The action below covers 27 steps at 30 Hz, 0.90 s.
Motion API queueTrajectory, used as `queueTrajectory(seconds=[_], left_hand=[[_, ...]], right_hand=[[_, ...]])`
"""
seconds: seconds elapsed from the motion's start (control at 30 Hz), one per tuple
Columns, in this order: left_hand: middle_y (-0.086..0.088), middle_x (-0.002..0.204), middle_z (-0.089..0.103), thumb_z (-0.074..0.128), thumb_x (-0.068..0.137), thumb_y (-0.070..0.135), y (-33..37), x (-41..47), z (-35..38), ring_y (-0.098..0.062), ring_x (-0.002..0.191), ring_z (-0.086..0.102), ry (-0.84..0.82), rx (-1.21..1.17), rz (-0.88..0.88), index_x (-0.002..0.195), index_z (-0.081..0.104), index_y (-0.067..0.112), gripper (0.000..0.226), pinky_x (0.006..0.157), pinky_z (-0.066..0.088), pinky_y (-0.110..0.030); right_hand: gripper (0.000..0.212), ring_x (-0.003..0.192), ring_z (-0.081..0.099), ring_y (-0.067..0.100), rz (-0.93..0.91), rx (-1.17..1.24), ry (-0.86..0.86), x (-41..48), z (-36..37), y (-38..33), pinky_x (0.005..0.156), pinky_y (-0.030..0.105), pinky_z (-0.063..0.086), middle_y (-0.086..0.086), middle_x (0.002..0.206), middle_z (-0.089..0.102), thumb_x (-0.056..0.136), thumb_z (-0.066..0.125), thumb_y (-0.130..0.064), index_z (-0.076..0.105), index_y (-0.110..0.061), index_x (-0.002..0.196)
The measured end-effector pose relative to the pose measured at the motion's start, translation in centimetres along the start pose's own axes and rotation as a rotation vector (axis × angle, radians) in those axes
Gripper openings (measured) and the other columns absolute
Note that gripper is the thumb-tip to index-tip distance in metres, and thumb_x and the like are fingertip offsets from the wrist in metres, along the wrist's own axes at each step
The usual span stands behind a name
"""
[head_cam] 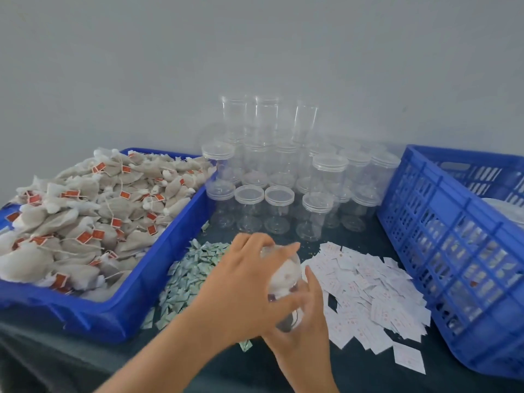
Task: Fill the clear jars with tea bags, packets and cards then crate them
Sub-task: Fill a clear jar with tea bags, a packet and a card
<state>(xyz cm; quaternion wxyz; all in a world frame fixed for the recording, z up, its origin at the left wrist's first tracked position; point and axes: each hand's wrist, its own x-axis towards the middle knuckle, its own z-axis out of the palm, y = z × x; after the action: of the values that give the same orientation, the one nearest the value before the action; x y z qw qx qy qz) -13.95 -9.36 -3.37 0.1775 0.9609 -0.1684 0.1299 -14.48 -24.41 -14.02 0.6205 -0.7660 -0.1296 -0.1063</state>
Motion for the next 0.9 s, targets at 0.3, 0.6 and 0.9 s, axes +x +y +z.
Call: queueTrajectory(seconds=[0.3,0.6,0.9], left_hand=[[0.018,0.12,0.055,0.064,0.087,0.071,-2.2,-2.9,-0.7,-0.008,0.108,0.054,-0.119,0.074,0.281,0.133,0.056,0.048,0.052,0.094,0.043,-0.028],[0.018,0.111,0.069,0.033,0.097,0.076,0.0,-5.2,4.1,-0.012,0.085,0.071,0.25,-0.033,-0.282,0.121,0.064,0.041,0.053,0.068,0.056,-0.032],[0.014,0.106,0.054,0.056,0.069,0.093,-1.3,-5.6,-1.4,-0.011,0.096,0.06,-0.401,0.117,-0.228,0.147,-0.001,0.075,0.098,0.081,0.052,-0.032]], right_hand=[[0.09,0.121,0.07,0.012,-0.093,0.056,-0.274,-1.3,0.7,1.6,0.086,0.015,0.056,-0.01,0.135,0.068,0.068,0.091,-0.014,0.048,-0.031,0.146],[0.092,0.111,0.071,0.015,-0.328,-0.462,0.125,-3.0,2.9,4.1,0.093,0.033,0.057,-0.004,0.126,0.07,0.065,0.1,-0.034,0.05,-0.018,0.141],[0.092,0.128,0.061,0.014,-0.374,-0.398,0.082,-3.1,3.0,4.8,0.105,0.03,0.053,-0.003,0.141,0.06,0.078,0.089,-0.057,0.046,-0.017,0.15]])
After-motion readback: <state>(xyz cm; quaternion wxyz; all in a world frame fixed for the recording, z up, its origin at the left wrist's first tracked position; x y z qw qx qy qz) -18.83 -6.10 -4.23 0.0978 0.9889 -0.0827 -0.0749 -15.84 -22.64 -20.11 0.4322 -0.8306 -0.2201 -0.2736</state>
